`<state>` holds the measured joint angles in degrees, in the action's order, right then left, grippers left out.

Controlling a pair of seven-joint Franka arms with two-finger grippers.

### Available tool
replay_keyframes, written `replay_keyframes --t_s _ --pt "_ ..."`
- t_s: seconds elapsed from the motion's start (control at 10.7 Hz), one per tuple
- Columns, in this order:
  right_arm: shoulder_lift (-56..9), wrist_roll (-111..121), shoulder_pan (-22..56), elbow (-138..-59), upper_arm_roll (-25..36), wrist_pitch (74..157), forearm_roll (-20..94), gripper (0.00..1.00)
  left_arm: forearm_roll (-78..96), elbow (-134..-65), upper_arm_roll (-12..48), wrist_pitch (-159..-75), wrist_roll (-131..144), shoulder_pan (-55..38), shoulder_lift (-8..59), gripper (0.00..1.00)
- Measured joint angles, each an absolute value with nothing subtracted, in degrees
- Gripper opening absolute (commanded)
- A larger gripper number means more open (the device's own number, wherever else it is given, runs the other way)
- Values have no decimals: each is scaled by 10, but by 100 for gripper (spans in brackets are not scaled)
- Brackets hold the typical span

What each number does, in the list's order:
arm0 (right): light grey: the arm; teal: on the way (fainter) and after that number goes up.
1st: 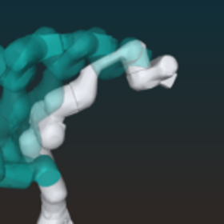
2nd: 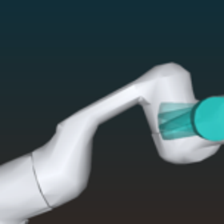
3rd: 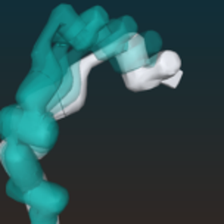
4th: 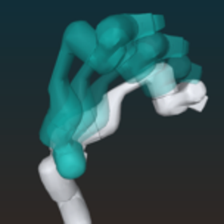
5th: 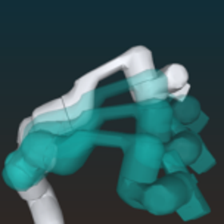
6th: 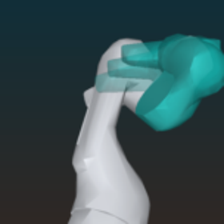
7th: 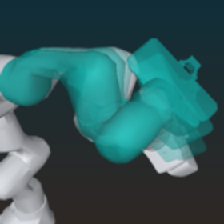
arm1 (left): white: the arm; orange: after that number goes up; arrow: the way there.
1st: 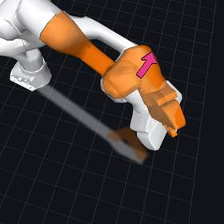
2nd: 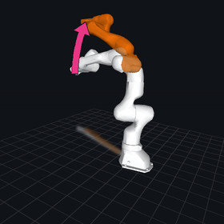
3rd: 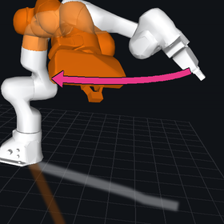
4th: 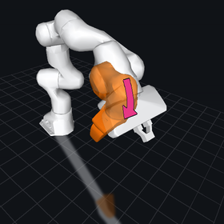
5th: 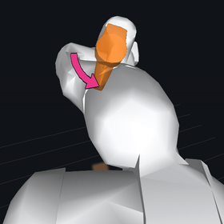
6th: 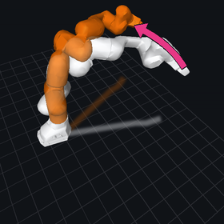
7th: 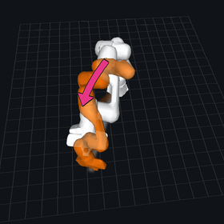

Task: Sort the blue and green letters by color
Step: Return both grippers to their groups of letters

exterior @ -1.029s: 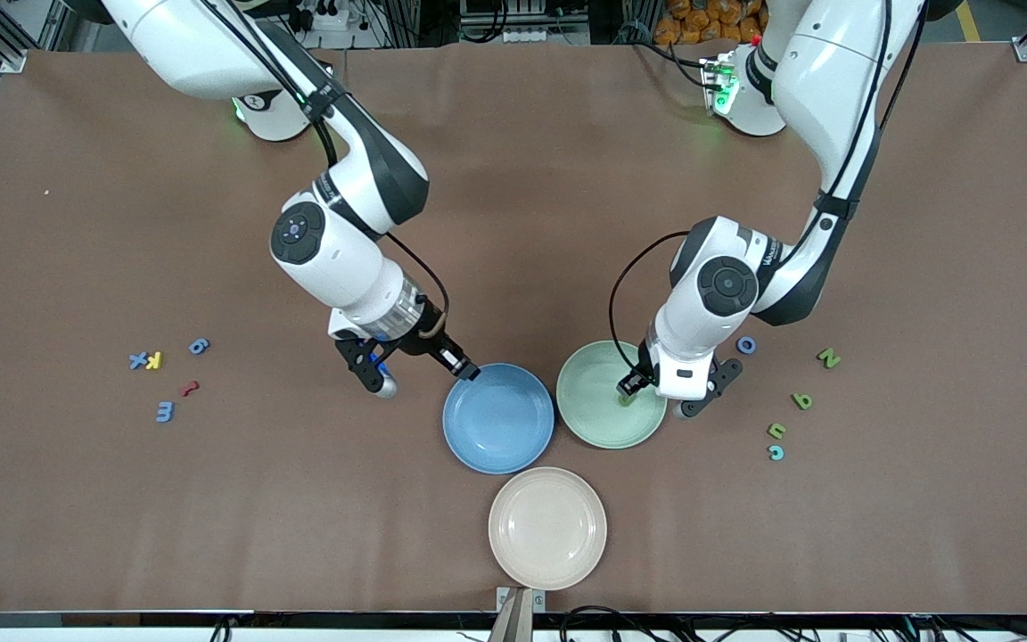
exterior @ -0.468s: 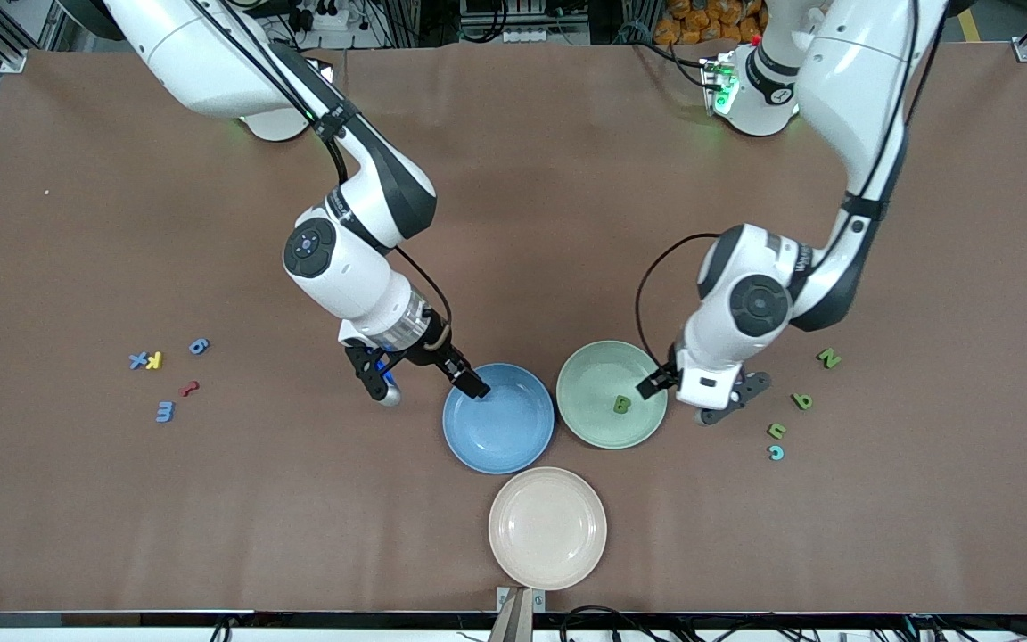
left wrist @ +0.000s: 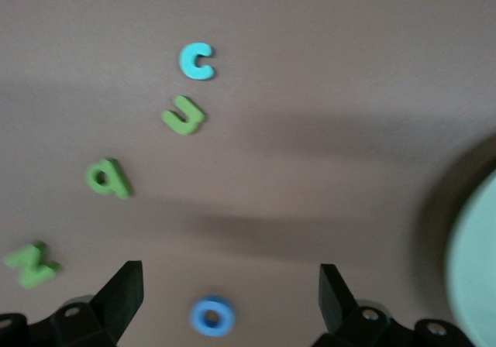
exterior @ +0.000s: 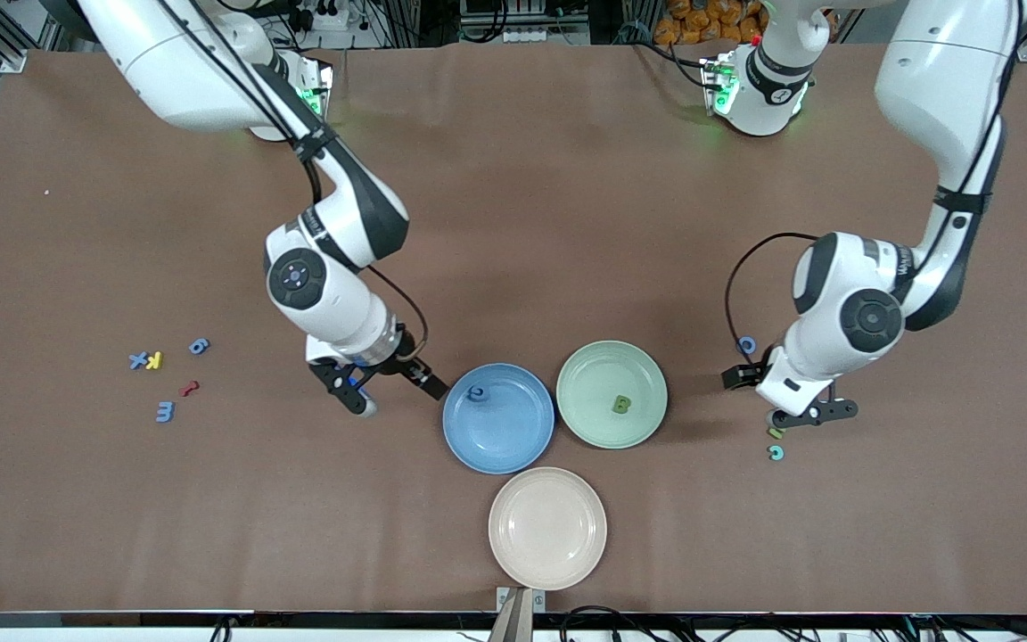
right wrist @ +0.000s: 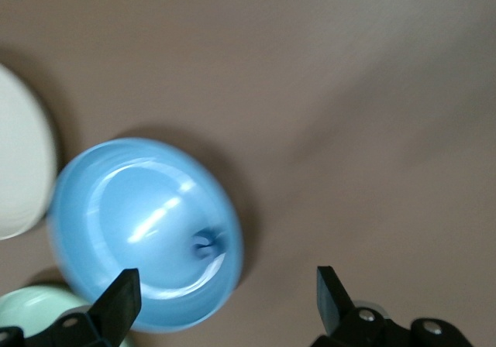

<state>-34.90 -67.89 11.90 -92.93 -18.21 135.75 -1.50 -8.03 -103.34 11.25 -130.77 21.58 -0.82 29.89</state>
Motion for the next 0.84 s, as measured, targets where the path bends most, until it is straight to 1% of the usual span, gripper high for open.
replay_keyframes --t_s 0.19,0.47,0.65,0.84 --pt "-342 -596 77 -968 -181 1355 -23 100 -92 -1040 135 -1308 49 57 298 100" --pt "-304 -502 19 -1037 -181 1354 -25 100 -95 -1042 153 -1314 -206 141 298 100" --pt "-272 -437 -24 -1087 -180 1354 -27 100 -95 -1050 155 -1326 -355 167 298 100" --pt "-247 -356 -80 -1136 -180 1367 -27 100 -95 -1073 157 -1354 -443 179 299 100"
